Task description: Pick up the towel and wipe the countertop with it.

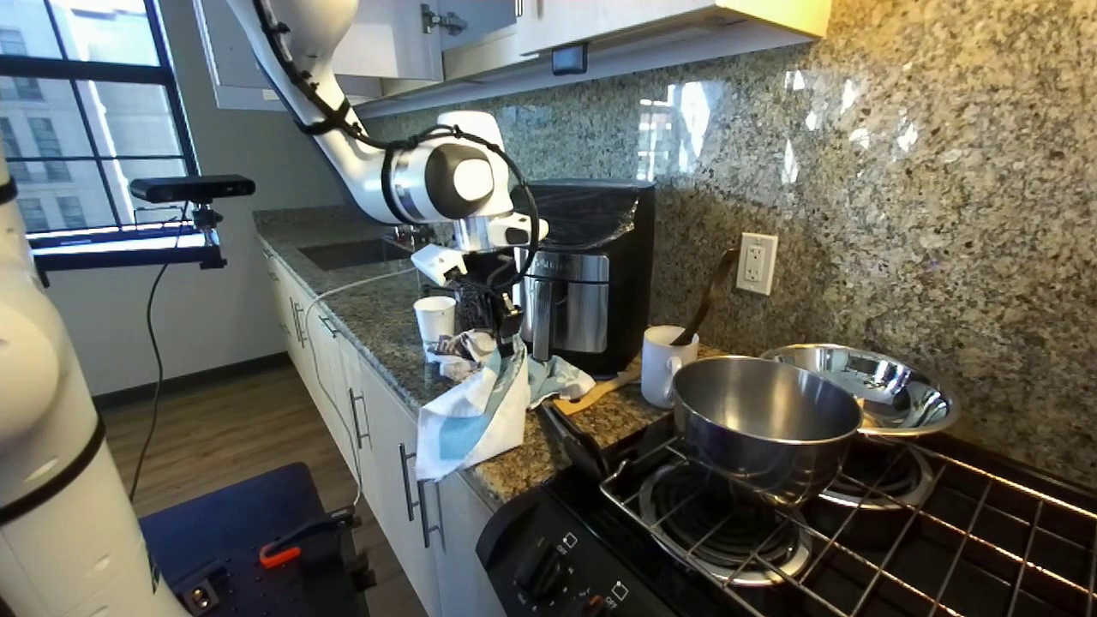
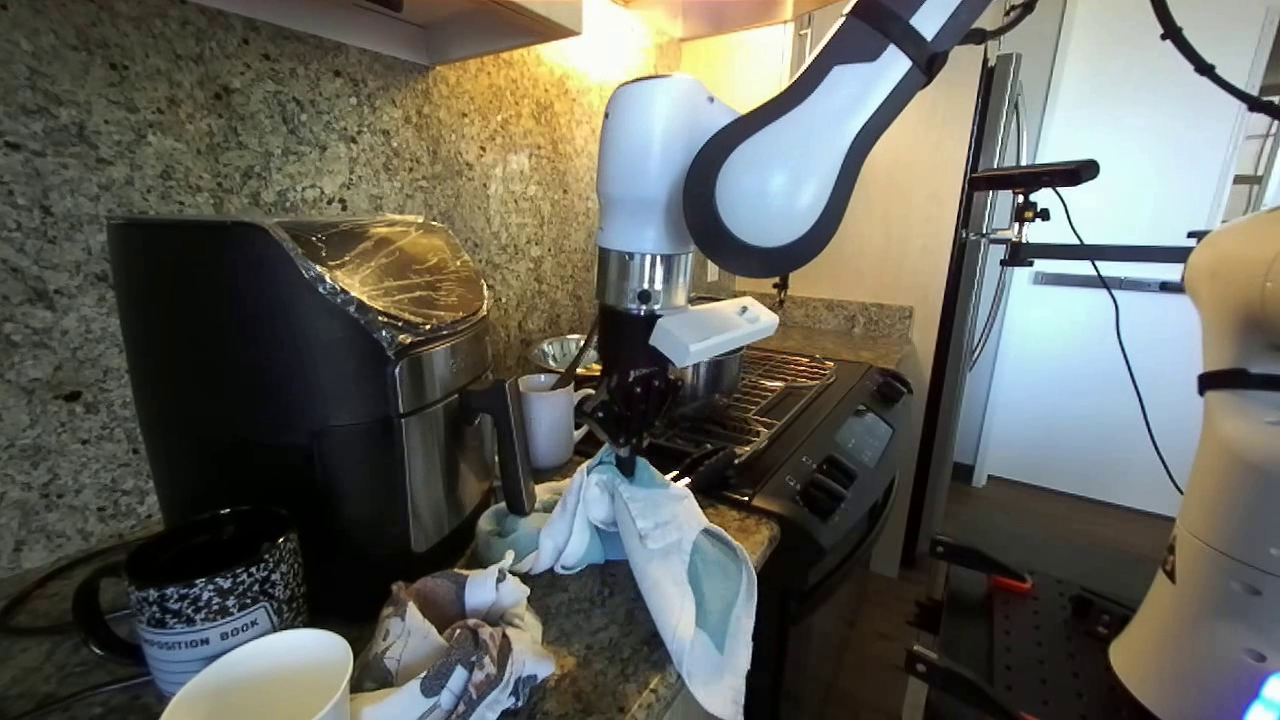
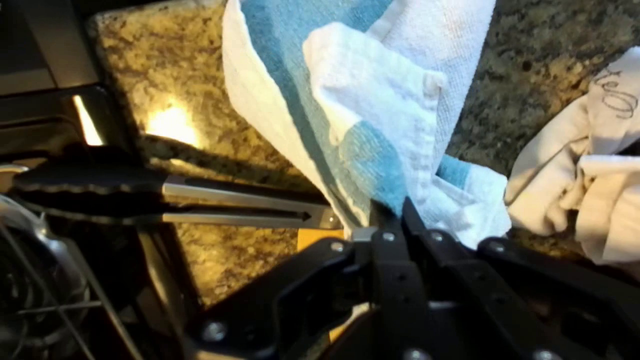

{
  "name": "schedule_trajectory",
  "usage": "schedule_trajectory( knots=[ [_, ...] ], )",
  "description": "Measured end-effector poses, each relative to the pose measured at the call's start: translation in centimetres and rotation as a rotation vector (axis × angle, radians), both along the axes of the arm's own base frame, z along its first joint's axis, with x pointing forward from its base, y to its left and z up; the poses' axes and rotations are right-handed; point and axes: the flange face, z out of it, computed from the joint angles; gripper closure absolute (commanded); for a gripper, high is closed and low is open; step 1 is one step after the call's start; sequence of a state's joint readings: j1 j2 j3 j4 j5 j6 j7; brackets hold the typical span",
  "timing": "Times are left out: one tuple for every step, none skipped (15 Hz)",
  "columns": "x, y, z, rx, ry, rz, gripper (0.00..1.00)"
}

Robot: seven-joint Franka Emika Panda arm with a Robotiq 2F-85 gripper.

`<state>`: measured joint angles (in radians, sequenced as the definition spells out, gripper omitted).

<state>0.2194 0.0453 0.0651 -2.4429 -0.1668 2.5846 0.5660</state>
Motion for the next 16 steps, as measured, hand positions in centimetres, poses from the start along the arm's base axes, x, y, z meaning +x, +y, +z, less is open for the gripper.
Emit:
schedule_trajectory(
  knots=[
    [0.3,-0.4,0.7,-0.005,-0.019,-0.008,0.97],
    [0.6,-0.8,1.5,-0.01,-0.038,-0.014,0.97],
    [1.0,-1.2,2.2,-0.016,-0.057,-0.02,0.97],
    [1.4,-1.5,2.9,-0.021,-0.074,-0.022,0.97],
    [1.9,-1.9,3.5,-0.029,-0.092,-0.028,0.97],
    [2.4,-2.1,4.0,-0.038,-0.111,-0.035,0.97],
    [2.9,-2.5,4.6,-0.047,-0.129,-0.044,0.97],
    [3.3,-2.8,5.1,-0.056,-0.146,-0.055,0.97],
    [3.8,-3.3,5.5,-0.065,-0.161,-0.069,0.97],
    [4.2,-3.9,5.8,-0.076,-0.176,-0.086,0.97],
    [4.6,-4.5,6.0,-0.087,-0.188,-0.106,0.97],
    [5.0,-5.2,6.1,-0.097,-0.197,-0.126,0.97],
    [5.3,-6.0,6.0,-0.106,-0.202,-0.148,0.97],
    [5.5,-6.7,5.7,-0.114,-0.204,-0.17,0.97],
    [5.6,-7.2,5.3,-0.12,-0.2,-0.188,0.97],
    [5.7,-7.6,4.7,-0.126,-0.192,-0.201,0.97]
  ],
)
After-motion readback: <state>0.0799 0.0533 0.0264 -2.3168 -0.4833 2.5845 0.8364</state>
